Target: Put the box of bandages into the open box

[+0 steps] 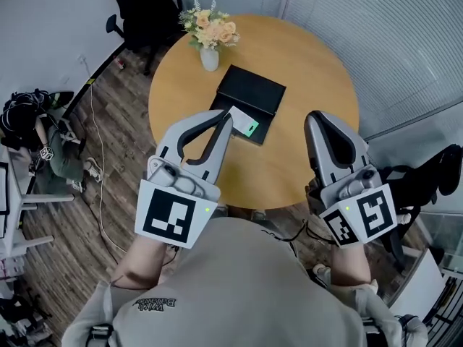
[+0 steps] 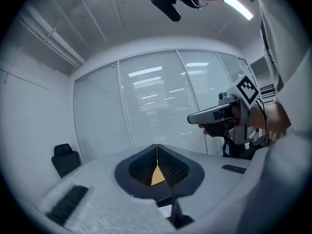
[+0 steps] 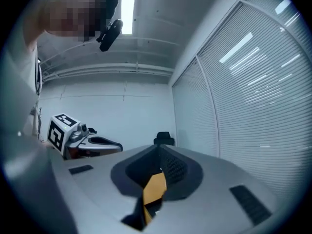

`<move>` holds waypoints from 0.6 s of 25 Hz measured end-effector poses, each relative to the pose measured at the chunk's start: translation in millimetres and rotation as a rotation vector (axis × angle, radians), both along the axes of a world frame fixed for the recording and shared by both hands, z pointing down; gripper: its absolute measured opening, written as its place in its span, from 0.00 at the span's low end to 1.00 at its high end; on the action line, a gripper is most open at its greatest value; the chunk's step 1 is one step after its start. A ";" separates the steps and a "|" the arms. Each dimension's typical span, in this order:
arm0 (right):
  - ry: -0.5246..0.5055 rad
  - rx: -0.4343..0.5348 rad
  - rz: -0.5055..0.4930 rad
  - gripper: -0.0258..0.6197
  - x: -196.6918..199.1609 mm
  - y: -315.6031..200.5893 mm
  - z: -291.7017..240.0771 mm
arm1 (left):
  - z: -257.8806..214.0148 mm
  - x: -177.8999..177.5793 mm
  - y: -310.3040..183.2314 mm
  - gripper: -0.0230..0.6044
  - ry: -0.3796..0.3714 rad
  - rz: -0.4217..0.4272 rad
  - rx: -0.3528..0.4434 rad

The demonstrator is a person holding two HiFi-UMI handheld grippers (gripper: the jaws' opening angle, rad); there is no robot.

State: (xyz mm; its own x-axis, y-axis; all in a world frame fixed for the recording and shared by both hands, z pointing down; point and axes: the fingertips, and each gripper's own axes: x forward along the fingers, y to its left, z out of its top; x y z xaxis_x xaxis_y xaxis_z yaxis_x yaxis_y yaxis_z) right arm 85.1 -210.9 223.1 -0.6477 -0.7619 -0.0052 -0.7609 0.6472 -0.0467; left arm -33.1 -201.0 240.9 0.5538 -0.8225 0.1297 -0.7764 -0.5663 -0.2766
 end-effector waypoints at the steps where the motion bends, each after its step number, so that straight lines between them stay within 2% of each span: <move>1: 0.007 0.000 0.010 0.10 3.3 3.4 2.4 | 1.2 1.2 2.3 0.08 -0.001 0.003 -0.004; 10: 0.043 -0.046 0.017 0.09 8.9 20.7 32.7 | 16.7 10.4 13.4 0.08 -0.030 0.018 -0.039; 15: 0.085 -0.005 0.030 0.09 11.2 19.9 31.1 | 13.4 11.4 13.9 0.08 -0.018 0.013 -0.039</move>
State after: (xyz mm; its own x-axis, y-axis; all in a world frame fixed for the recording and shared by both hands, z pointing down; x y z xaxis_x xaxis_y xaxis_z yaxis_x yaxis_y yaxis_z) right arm 96.3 -191.0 254.2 -0.6226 -0.7808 0.0527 -0.7813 0.6240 0.0153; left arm -21.7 -187.1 254.3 0.5619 -0.8092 0.1715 -0.7637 -0.5872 -0.2683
